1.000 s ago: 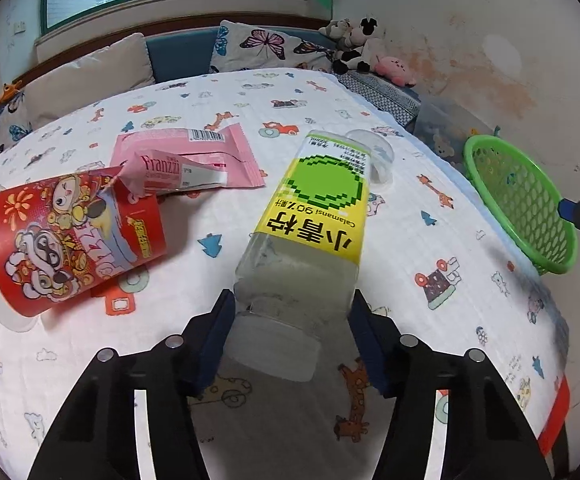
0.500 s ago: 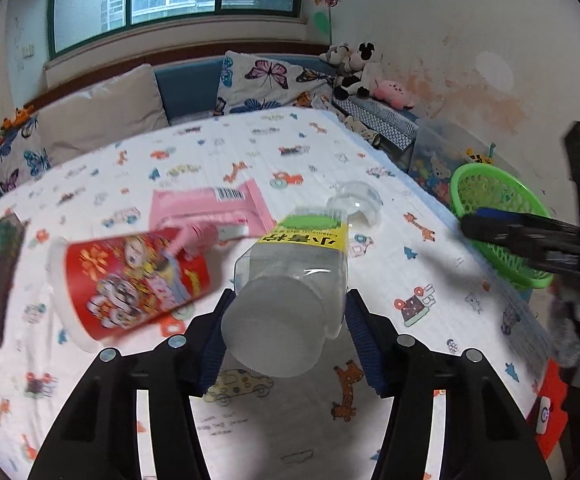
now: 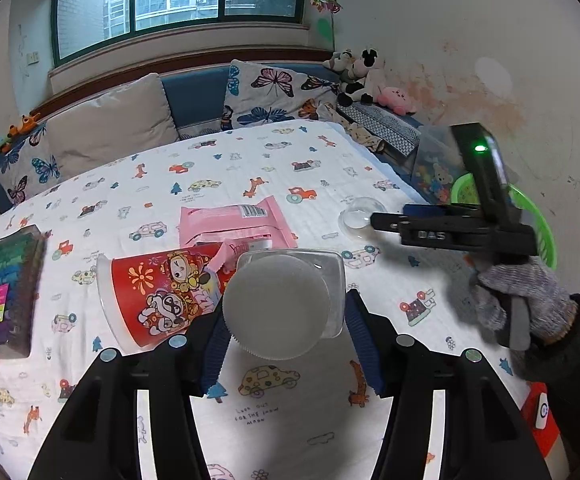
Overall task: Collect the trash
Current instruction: 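Grasp the clear plastic cup with the right gripper while the left gripper holds the bottle, then drop the clear plastic cup into the green basket with the right gripper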
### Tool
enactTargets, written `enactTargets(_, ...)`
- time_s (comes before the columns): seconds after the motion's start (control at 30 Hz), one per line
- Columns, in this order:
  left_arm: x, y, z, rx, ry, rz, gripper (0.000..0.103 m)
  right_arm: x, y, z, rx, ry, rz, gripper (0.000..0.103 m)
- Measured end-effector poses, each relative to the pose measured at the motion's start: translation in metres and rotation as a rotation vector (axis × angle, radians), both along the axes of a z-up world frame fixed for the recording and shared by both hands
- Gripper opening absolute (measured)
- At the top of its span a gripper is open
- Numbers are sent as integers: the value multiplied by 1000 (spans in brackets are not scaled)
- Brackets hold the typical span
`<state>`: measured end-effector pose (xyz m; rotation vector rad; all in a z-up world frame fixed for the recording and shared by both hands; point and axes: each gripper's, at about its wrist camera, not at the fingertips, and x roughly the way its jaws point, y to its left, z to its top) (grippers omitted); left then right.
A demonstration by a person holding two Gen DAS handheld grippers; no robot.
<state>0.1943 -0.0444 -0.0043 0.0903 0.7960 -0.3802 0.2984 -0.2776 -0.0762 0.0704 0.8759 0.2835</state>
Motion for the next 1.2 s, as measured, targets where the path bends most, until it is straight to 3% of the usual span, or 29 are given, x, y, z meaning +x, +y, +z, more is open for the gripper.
enactTargets(0.33, 5, -4, 12, 13, -13, -16, 53, 20, 16, -14, -62, 17, 11, 57)
enactTargets(0.67, 6, -15, 21, 4, -27, -33, 53, 2, 1, 2, -19, -7, -16, 56)
enactTargets(0.9, 2, -33, 28, -15, -38, -79, 53, -36, -40, 23, 6, -43, -91, 56)
enactTargets(1.2, -2, -73, 42, -41, -52, -158, 53, -74, -139, 27, -36, -28, -289, 56)
